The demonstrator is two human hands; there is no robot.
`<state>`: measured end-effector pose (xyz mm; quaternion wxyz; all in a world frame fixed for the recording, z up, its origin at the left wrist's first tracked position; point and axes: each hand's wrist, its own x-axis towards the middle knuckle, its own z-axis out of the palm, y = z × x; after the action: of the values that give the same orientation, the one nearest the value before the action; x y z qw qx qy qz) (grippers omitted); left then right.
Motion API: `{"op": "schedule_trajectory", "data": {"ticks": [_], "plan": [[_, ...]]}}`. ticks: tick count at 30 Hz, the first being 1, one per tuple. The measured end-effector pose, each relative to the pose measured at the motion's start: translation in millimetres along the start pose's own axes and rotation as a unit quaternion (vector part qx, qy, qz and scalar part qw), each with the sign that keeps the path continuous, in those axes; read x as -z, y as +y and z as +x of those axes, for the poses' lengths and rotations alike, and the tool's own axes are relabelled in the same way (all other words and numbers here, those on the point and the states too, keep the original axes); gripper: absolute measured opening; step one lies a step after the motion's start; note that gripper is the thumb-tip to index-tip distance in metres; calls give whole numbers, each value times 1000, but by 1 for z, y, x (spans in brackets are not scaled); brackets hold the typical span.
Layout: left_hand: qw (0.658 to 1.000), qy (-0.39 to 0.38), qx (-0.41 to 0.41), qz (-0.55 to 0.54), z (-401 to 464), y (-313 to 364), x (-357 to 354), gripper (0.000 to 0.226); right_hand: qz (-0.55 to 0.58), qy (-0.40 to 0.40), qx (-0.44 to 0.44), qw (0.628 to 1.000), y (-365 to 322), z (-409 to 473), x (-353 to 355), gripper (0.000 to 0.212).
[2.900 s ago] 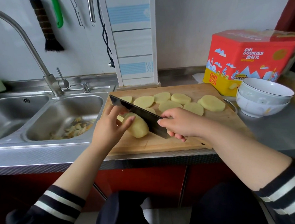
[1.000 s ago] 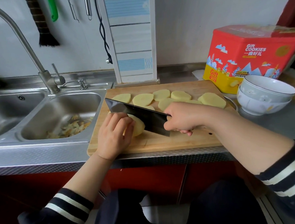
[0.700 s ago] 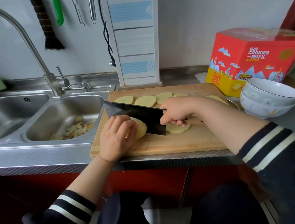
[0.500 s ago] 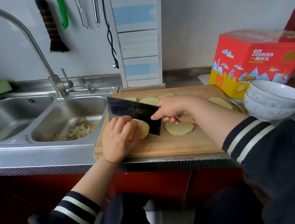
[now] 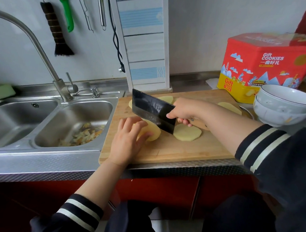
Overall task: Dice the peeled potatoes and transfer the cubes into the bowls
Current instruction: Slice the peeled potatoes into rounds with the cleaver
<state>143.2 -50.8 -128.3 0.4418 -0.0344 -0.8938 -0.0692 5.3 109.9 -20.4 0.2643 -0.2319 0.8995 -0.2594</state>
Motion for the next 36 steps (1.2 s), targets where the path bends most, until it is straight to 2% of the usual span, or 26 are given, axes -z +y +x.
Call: {"op": "schedule_trajectory", "data": {"ticks": [4,10,18,28,36], "plan": [[999,-5,23,-22,3,-2,-1,21,-17,2,9,1000,1,-14,-4,20],[998,68,4,-1,9,3,-1,24,-51,-19,38,998,-1,-38,-14,17],[997,65,20,-23,10,2,-2,21,-108,-20,70,991,-9,-53,-19,12],[997,56,39,-26,10,2,-2,24,-187,67,130,971,-27,-81,3,16],[998,46,30,-30,12,4,-3,23,-174,59,131,974,-34,-93,6,18]]}}
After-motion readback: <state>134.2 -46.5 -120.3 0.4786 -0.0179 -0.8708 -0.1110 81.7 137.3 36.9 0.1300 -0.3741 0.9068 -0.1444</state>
